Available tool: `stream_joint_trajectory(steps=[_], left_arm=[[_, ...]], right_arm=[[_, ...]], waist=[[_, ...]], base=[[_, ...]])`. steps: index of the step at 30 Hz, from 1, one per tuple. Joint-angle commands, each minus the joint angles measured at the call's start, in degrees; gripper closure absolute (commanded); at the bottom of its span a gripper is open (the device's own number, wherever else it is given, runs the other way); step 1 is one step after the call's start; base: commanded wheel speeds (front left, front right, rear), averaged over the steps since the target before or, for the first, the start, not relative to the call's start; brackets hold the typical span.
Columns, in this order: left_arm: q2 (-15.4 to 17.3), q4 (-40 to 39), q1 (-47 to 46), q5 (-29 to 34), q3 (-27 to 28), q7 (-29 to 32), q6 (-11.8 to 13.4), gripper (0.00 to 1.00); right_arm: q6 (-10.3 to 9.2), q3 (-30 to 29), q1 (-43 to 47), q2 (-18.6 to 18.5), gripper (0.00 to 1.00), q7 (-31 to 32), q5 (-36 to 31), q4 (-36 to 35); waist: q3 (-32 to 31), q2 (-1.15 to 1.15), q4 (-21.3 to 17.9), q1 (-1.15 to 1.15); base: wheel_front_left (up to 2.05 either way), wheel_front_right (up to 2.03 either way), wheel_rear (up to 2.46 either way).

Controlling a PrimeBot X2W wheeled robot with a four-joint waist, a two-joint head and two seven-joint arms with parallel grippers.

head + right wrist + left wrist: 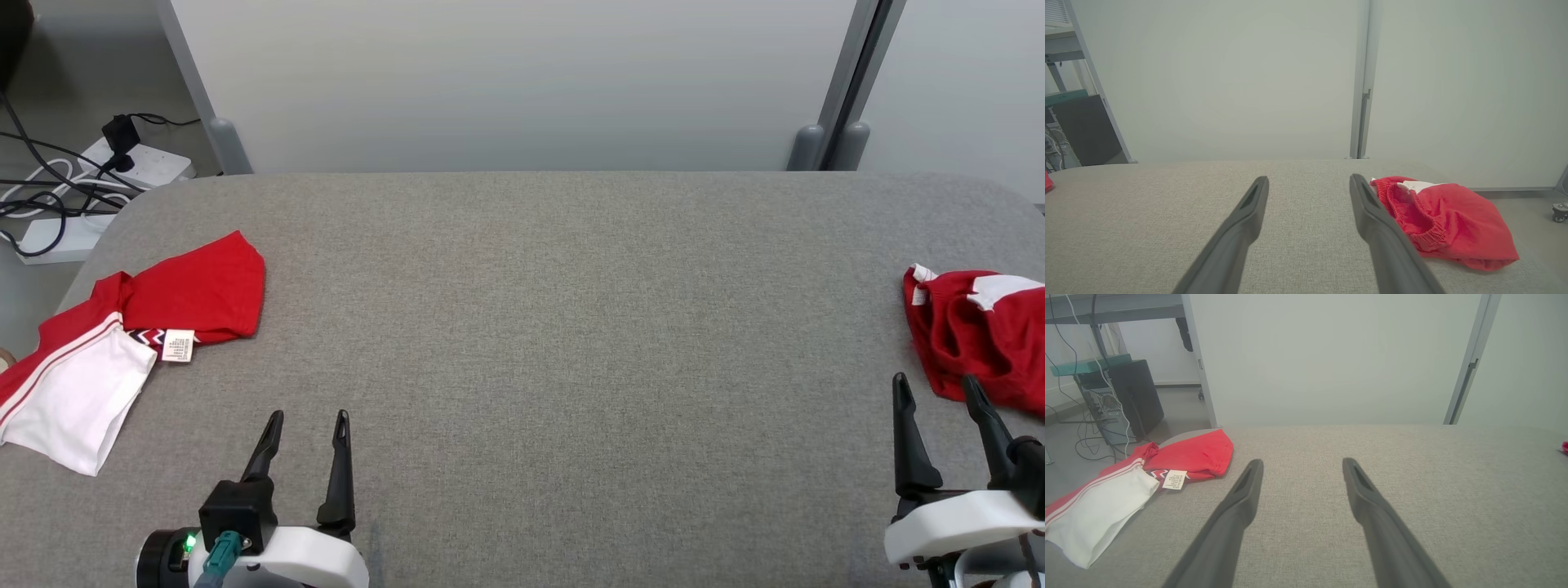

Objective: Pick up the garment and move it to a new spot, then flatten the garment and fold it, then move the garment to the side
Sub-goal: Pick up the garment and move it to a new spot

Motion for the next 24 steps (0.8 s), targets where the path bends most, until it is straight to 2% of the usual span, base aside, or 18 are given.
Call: stream_joint_trajectory(steps=[1, 15, 19, 24], left_arm=[[0.3, -1.54, -1.27, 0.76, 2.06, -0.35, 0.37, 0.0], [0.3, -1.57, -1.19, 1.09, 2.07, -0.35, -0.1, 0.0], [0.3, -1.65, -1.41, 0.8, 2.02, -0.35, 0.05, 0.0], [0.3, -1.64, -1.42, 0.96, 2.31, -0.35, 0.03, 0.0]], right_arm=[[0.18, 0.85, -0.55, -0.51, 0.0, -0.86, -0.46, -1.89], [0.18, 1.56, -0.88, 0.2, 0.0, -1.09, -0.72, -0.91], [0.18, 3.08, -0.94, 0.18, 0.0, -1.13, -0.39, -0.75], [0.18, 5.48, -1.61, 0.12, 0.0, -1.3, 0.53, 0.13]], waist=[[0.04, 0.0, -0.01, 0.0], [0.26, 0.0, 0.39, 0.0], [0.41, 0.0, 2.12, 0.0], [0.55, 0.0, 6.32, 0.0]], base=[[0.0, 0.0, 0.0], [0.0, 0.0, 0.0], [0.0, 0.0, 0.0], [0.0, 0.0, 0.0]])
